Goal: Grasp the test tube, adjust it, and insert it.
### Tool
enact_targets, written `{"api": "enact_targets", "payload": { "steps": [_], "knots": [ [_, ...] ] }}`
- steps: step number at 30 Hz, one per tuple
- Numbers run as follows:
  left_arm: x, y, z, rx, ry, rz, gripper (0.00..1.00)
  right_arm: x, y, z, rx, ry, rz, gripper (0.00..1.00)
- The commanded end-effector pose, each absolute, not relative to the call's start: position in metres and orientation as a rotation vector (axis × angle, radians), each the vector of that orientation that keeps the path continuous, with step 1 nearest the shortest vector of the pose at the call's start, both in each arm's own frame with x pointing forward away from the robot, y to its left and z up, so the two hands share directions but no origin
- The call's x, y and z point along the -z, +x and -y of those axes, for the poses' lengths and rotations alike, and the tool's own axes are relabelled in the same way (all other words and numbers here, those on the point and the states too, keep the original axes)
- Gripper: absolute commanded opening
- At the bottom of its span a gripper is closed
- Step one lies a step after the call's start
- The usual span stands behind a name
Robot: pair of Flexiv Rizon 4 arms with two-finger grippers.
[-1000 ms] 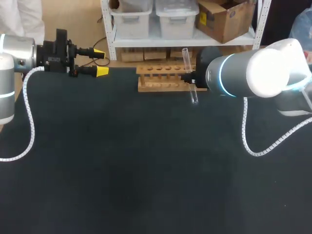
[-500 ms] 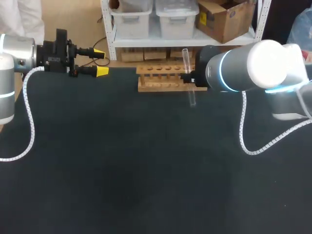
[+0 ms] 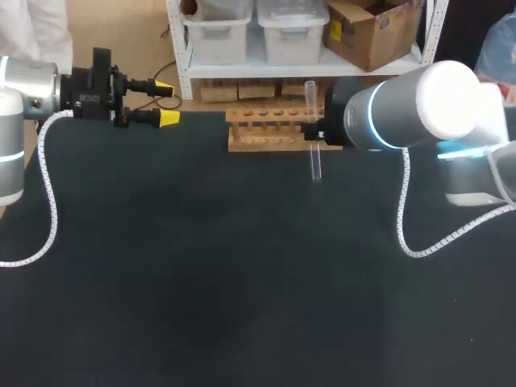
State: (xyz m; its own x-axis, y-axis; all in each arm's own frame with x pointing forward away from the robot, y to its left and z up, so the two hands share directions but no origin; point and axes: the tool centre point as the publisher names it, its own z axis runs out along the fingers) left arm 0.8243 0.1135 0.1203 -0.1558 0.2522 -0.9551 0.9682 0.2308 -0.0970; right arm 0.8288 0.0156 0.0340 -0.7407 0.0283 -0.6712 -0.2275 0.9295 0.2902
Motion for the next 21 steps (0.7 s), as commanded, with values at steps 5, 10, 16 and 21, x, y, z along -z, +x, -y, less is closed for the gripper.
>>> {"api": "enact_targets", "payload": {
  "steps": [5, 10, 16, 21],
  "knots": [
    [-0.1193, 0.8227, -0.1136, 0.991, 1.168, -1.595, 1.00, -0.0339, 0.8291, -0.0125, -0.468, -0.152, -2.390, 0.00],
    [-0.1193, 0.8227, -0.1136, 0.991, 1.168, -1.595, 1.00, -0.0326, 0.8300, -0.0123, -0.472, -0.163, -2.399, 0.00],
    [-0.1193, 0.8227, -0.1136, 0.991, 1.168, -1.595, 1.00, -0.0324, 0.8318, -0.0116, -0.475, -0.182, -2.415, 0.00],
    [-0.1193, 0.8227, -0.1136, 0.991, 1.168, -1.595, 1.00, -0.0334, 0.8321, -0.0111, -0.476, -0.184, -2.416, 0.00]
  ]
}}
